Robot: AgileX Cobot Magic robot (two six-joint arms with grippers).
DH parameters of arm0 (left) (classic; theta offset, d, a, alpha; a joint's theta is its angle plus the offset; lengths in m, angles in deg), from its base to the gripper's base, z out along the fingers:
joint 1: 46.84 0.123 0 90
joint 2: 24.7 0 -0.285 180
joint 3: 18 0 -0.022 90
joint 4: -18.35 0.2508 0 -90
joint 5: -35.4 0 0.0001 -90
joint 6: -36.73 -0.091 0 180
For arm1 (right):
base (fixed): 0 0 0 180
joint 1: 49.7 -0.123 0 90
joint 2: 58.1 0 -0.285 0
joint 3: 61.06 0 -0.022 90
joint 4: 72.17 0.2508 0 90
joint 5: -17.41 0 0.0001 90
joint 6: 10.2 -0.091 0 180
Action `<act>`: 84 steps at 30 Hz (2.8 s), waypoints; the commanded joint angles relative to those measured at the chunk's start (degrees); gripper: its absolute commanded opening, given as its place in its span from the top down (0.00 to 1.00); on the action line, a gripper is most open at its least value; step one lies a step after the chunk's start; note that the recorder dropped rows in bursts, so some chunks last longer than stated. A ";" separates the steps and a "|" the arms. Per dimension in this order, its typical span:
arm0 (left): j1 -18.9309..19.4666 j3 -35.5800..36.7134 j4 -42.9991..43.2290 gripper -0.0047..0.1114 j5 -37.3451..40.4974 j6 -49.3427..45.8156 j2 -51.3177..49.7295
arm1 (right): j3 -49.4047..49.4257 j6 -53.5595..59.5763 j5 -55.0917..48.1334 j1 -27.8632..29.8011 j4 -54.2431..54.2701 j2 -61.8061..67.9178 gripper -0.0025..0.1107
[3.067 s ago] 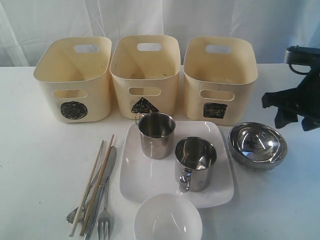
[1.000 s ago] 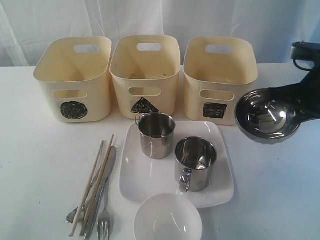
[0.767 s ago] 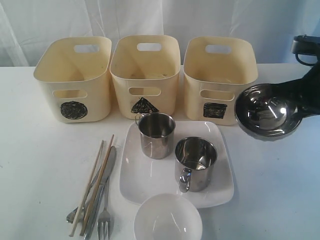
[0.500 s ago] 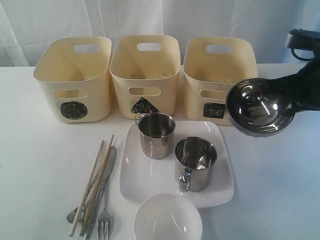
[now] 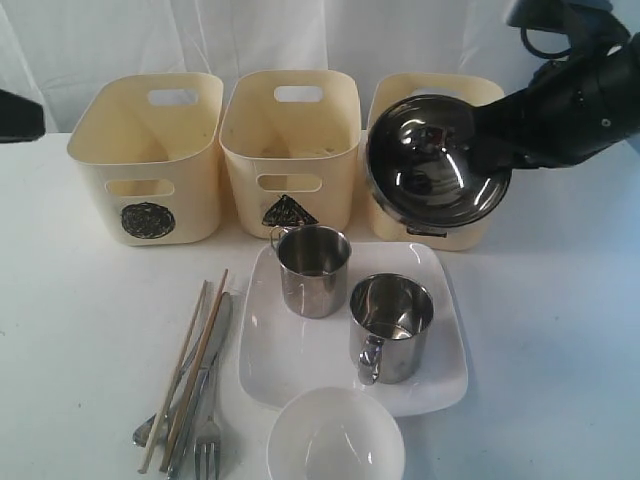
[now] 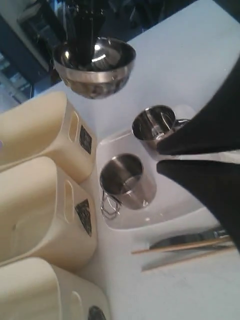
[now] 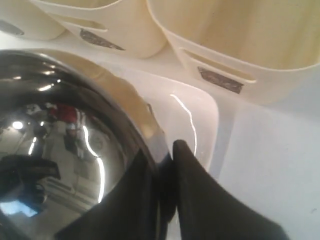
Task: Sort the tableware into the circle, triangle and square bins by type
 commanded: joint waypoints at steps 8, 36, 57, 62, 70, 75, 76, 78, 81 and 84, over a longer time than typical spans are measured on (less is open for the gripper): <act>-0.75 -3.08 -16.00 0.45 12.59 -13.80 -12.49 | -0.38 0.63 1.80 -9.31 2.73 -0.55 0.98; -24.76 -3.08 -7.10 0.45 -15.88 -15.09 -17.41 | -0.46 -10.82 13.80 -20.58 0.02 2.05 0.98; -27.32 -3.08 -4.76 0.90 -24.33 -13.07 -22.74 | -0.46 -11.97 15.64 -22.33 1.56 3.55 0.98; -27.32 -3.08 -4.76 0.96 -25.45 -13.66 -22.74 | -0.46 -11.97 15.98 -22.33 3.79 3.55 0.98; -27.32 -6.04 -4.76 0.96 -28.49 -15.50 -22.74 | -0.77 -7.79 25.95 -24.53 8.47 3.55 0.98; -27.32 -7.96 -4.76 0.96 -28.87 -16.56 -22.74 | -1.84 -4.07 26.30 -27.00 8.96 3.68 0.97; -27.32 -7.96 -4.76 0.96 -28.87 -16.56 -22.74 | -1.84 -3.68 26.33 -27.00 8.96 3.68 0.96; -27.32 -7.96 -4.65 0.96 -28.86 -16.56 -22.74 | -1.84 -3.11 26.14 -27.00 8.96 3.68 0.90; -27.32 -7.96 -4.64 0.96 -28.98 -16.46 -23.05 | -1.84 -2.86 26.06 -27.00 8.96 3.68 0.76; -27.32 -7.96 -4.51 0.96 -29.39 -16.46 -23.27 | -1.84 -2.86 26.06 -27.00 8.96 3.68 0.65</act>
